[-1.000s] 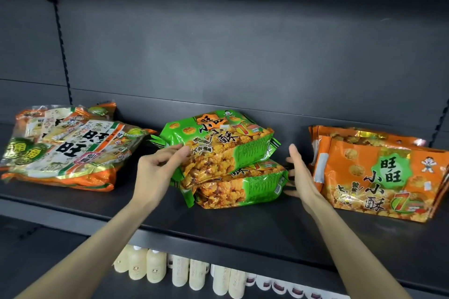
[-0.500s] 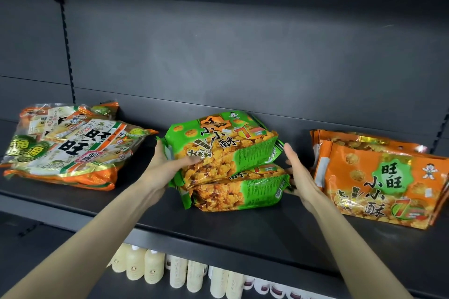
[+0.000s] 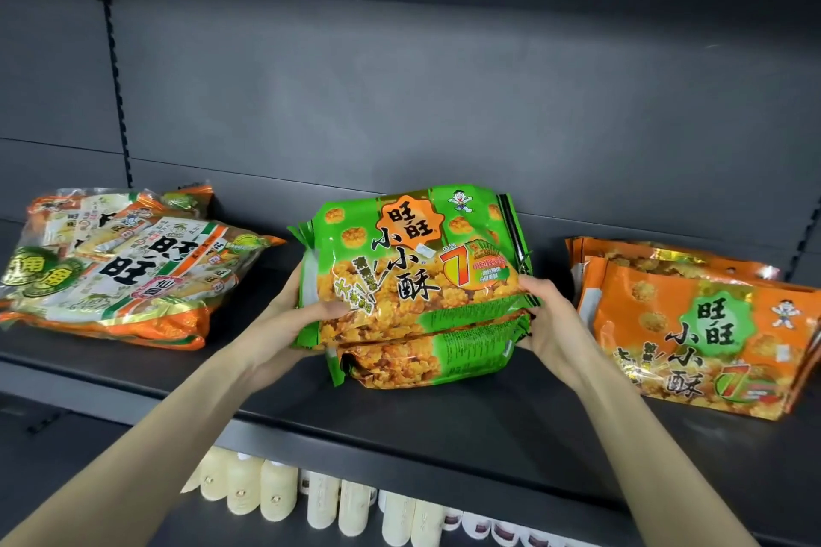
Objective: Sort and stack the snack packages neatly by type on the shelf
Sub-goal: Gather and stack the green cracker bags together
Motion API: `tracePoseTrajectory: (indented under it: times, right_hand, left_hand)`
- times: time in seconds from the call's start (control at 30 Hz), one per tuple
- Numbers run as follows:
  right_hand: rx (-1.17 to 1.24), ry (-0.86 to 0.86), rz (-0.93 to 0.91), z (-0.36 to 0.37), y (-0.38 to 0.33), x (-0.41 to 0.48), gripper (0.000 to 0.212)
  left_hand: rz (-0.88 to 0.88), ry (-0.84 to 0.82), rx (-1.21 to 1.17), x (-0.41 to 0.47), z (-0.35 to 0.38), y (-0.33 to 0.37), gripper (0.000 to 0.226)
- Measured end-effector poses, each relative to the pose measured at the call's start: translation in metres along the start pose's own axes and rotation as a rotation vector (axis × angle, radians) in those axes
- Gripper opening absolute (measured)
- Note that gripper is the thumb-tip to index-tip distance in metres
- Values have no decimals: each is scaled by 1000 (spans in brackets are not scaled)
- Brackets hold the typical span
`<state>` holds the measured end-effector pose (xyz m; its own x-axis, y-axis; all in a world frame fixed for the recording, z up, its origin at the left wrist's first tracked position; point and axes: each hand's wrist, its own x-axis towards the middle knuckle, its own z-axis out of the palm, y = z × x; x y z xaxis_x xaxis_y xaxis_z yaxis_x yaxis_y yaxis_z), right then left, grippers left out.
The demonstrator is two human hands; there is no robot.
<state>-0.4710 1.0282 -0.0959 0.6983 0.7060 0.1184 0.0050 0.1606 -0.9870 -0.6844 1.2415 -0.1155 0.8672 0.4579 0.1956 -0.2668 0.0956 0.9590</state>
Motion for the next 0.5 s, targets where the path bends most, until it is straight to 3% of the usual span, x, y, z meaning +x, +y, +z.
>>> tracePoseTrajectory:
  times: [0.1,0.2,0.37,0.5]
  right_hand:
    - [47,-73,-84,-5,6,-2,48]
    - [93,-117,-143,-11,12,-1,35]
    - [21,-239,-147,-18,15,1,76]
    - [-46,-234,-83,-21,19,0,74]
  left_hand:
    - [80,15,-14,5,0,-2,103]
    - [100,-3,67,6,-3,-4,107]
    - [72,-90,190,10,-11,-10,95]
    - [73,-122,283,15,-13,-15,82]
